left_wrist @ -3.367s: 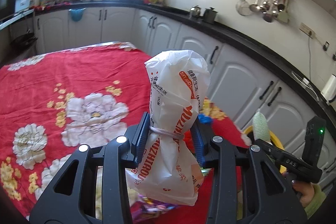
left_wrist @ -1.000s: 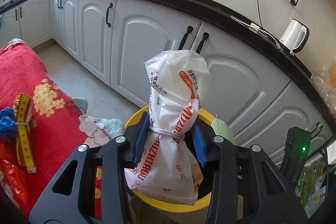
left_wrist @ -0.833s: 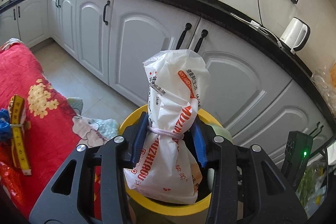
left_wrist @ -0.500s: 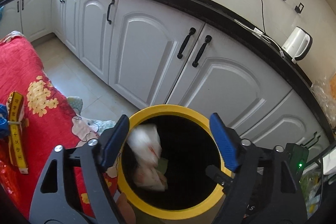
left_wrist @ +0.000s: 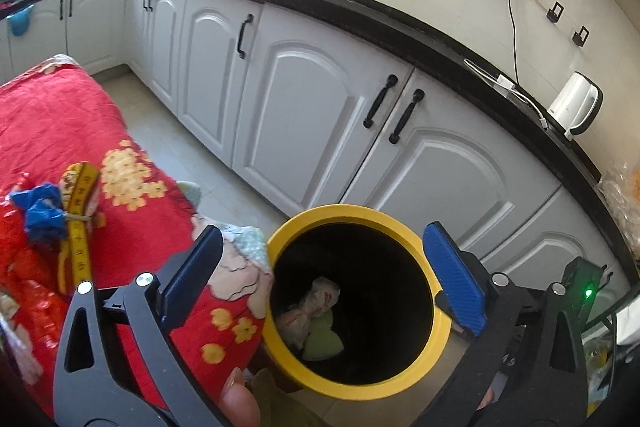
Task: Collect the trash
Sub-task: 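Move both open tools back over the remaining trash on the table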
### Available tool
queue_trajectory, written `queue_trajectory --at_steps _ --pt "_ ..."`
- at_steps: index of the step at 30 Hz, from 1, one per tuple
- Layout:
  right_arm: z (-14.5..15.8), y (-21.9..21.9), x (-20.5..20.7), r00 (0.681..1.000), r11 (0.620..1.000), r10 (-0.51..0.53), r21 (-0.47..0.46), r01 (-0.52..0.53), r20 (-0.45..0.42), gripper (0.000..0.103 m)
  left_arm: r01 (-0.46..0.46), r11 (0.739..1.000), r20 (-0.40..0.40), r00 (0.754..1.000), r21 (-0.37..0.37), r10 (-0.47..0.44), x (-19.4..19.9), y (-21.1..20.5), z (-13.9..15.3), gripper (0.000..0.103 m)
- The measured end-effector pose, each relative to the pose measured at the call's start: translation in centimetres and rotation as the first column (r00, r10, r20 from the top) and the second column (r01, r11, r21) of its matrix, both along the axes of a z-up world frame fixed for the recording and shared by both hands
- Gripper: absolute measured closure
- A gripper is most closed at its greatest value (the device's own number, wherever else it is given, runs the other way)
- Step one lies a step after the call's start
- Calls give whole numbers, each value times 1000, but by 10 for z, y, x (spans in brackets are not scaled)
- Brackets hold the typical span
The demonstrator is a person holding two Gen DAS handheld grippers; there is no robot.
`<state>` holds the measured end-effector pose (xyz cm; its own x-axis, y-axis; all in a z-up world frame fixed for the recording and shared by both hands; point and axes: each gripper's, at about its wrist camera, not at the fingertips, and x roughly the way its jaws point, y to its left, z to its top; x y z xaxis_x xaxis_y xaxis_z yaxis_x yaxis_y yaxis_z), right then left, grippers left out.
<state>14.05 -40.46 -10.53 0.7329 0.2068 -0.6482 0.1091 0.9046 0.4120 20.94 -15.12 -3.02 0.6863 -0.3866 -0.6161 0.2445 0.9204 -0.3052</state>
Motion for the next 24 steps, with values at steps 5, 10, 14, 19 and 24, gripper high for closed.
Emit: queue_trajectory --at_steps 5,10,14,19,24 --pt "19 13 -5 998 1000 22 -16 -21 61 18 -43 999 24 999 18 42 -16 21 6 11" --pt "37 32 -10 992 997 64 -42 -59 113 16 -97 995 46 994 22 96 -34 47 13 11" --pt "45 49 -13 986 994 103 -56 -97 132 15 -137 990 63 989 25 135 -47 67 19 11" --pt "53 72 -17 976 986 161 -73 -151 148 15 -180 983 85 980 16 179 -60 91 28 11" --pt "61 97 -23 962 975 215 -97 -201 165 15 -223 975 108 969 9 221 -73 113 35 11"
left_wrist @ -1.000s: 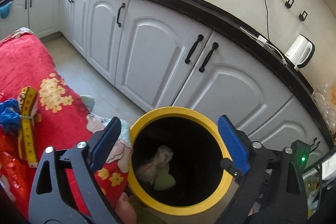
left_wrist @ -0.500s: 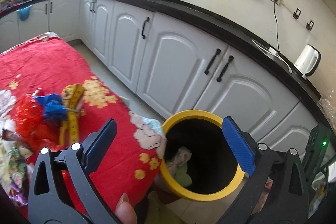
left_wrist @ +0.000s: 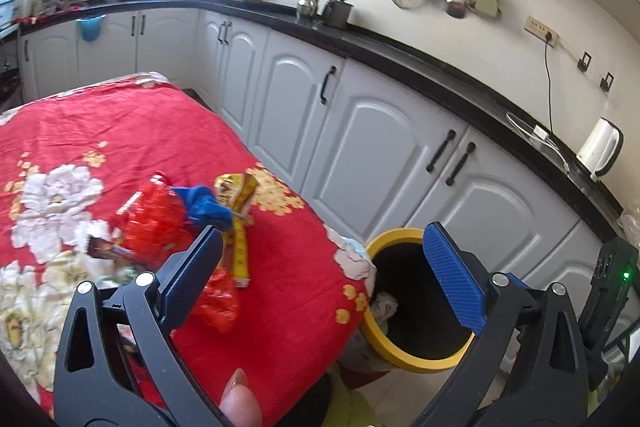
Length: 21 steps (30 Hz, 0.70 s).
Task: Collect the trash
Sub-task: 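Move both open tools back over the remaining trash on the table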
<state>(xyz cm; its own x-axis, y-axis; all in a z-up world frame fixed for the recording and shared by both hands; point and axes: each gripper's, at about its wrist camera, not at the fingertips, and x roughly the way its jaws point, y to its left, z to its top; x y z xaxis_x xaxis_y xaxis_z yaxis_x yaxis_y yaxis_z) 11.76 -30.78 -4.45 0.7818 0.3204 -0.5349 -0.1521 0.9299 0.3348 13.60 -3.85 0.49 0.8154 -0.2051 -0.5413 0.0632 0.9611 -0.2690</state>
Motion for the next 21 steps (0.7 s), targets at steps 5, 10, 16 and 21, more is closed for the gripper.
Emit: queue_trajectory --at_steps 5,10,16,21 --pt "6 21 -5 999 999 49 -8 -49 16 15 -44 999 20 999 -5 44 -13 22 4 11" --pt "11 42 -8 995 995 99 -17 -98 27 15 -80 997 33 996 -7 80 -22 41 7 11" --pt "16 68 -11 986 986 163 -28 -162 38 15 -117 993 40 992 -10 117 -30 63 10 11" --pt "20 86 -14 979 979 200 -40 -199 45 15 -141 990 49 989 -4 141 -37 77 12 11"
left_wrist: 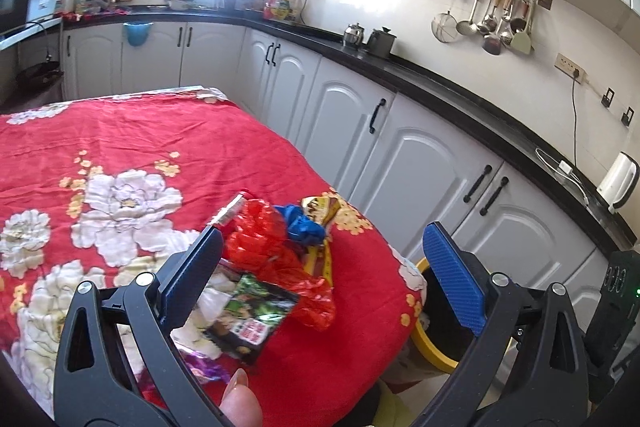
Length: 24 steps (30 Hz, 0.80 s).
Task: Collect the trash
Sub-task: 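Move both open tools back over the remaining trash on the table, then grasp the purple candy wrapper with the left tool while the right tool grasps the green snack packet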
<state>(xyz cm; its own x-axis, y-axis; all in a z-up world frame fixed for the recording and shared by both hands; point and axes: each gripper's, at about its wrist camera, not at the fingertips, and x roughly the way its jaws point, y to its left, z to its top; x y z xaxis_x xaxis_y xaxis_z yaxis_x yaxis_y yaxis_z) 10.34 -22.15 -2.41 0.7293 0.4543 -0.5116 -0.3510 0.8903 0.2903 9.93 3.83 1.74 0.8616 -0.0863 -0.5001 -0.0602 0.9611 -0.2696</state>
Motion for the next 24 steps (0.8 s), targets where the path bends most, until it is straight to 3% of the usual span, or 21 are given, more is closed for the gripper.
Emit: queue_trajectory --at_steps 15,24 --pt "11 55 -5 991 991 129 -19 -129 39 15 -63 995 -2 998 80 63 -18 45 -3 11" --pt "9 91 2 979 978 205 -27 -205 18 15 -87 989 -23 996 118 90 -32 76 -13 11"
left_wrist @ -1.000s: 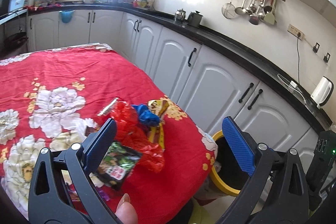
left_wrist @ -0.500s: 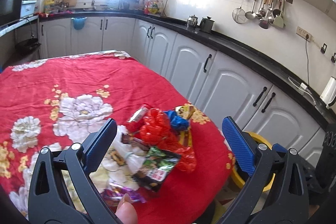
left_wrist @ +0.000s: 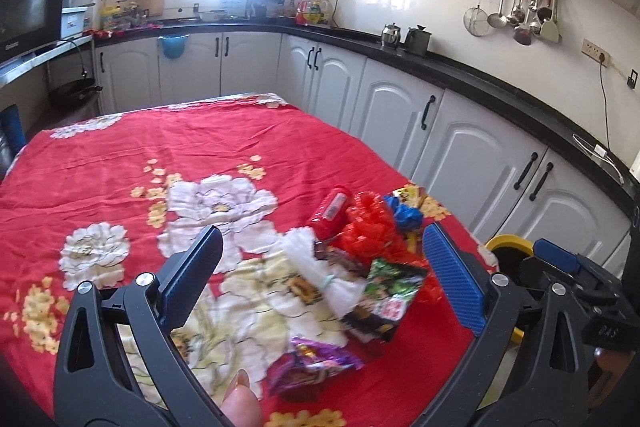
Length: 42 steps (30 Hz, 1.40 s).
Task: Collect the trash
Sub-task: 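Grasp the purple candy wrapper with the left tool while the right tool grasps the green snack packet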
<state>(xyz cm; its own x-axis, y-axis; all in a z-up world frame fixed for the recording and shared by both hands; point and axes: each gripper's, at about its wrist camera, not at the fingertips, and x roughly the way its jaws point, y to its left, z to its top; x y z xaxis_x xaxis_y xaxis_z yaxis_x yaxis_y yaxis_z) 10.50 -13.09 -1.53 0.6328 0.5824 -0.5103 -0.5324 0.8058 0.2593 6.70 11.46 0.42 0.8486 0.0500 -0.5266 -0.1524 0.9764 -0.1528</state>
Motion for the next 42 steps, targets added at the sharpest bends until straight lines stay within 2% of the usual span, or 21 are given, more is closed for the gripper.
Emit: queue_trajectory --at_steps 13,20,24,32,37,40,42 --pt "-17 54 14 992 992 112 -54 -115 -63 19 58 998 -66 996 -8 -59 -14 27 -30 11" --pt "-30 68 26 985 988 133 -69 -142 -113 26 105 992 -122 986 -72 -113 -16 35 -53 11" --pt "-37 75 30 980 985 144 -79 -156 -136 34 152 983 -154 974 -105 -167 -14 30 -65 11" --pt "-49 86 38 971 983 158 -69 -172 -181 51 258 961 -214 937 -101 -275 -9 6 -88 12" --pt "-52 87 39 968 983 163 -50 -176 -191 69 261 958 -240 929 -118 -283 -6 6 -98 20" --pt "-52 84 38 968 984 162 -40 -173 -191 75 256 957 -251 926 -135 -283 -5 9 -103 29" --pt "-52 82 38 968 984 164 -32 -173 -193 84 257 956 -259 922 -143 -287 -4 10 -104 35"
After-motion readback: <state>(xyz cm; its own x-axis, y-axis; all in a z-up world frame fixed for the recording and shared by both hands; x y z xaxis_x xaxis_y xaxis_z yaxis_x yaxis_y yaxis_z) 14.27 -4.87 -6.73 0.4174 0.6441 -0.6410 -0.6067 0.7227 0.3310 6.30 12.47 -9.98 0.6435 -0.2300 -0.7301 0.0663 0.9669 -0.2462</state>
